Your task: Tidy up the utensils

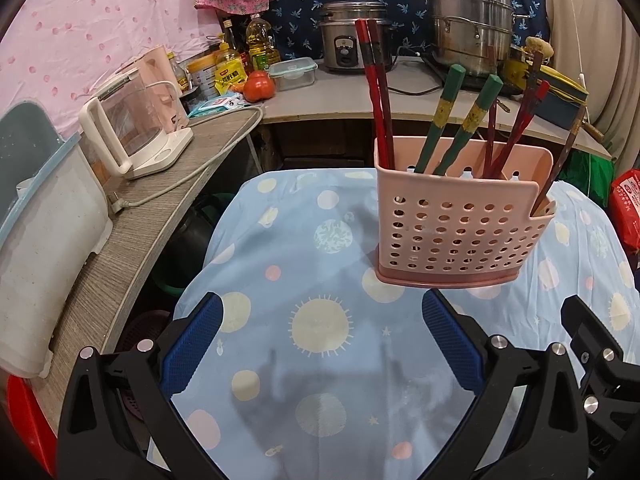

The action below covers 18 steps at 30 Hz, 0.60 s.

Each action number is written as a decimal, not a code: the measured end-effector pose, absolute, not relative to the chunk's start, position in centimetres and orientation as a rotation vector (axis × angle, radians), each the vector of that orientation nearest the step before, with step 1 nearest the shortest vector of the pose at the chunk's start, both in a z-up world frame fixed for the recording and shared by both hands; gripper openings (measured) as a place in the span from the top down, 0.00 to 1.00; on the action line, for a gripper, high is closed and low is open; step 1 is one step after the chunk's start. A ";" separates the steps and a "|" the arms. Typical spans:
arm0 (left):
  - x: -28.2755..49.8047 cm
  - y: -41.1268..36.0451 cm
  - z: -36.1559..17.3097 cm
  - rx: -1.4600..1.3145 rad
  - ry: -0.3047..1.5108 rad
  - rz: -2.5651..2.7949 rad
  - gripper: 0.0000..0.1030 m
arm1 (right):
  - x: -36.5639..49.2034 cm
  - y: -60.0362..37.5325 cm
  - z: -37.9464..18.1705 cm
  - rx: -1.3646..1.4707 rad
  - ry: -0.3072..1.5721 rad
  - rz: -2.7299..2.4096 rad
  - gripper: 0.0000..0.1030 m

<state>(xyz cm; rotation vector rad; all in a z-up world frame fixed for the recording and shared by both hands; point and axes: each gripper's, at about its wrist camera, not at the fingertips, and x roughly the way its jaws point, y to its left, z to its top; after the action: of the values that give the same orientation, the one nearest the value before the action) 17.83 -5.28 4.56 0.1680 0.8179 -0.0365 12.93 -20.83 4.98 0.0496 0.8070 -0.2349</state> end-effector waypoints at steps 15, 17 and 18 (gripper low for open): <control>17.6 -5.5 4.9 0.169 0.813 -0.036 0.08 | 12.9 -20.5 5.3 0.044 0.800 -0.236 0.07; 17.7 -5.4 4.9 0.169 0.812 -0.036 0.08 | 12.9 -20.5 5.3 0.043 0.800 -0.236 0.07; 17.7 -5.4 5.0 0.168 0.812 -0.037 0.08 | 12.9 -20.5 5.3 0.043 0.799 -0.237 0.07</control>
<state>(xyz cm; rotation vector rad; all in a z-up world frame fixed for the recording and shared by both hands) 17.69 -5.36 5.00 0.1680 0.8117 -0.0371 12.92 -20.48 5.34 0.0433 0.7989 -0.2367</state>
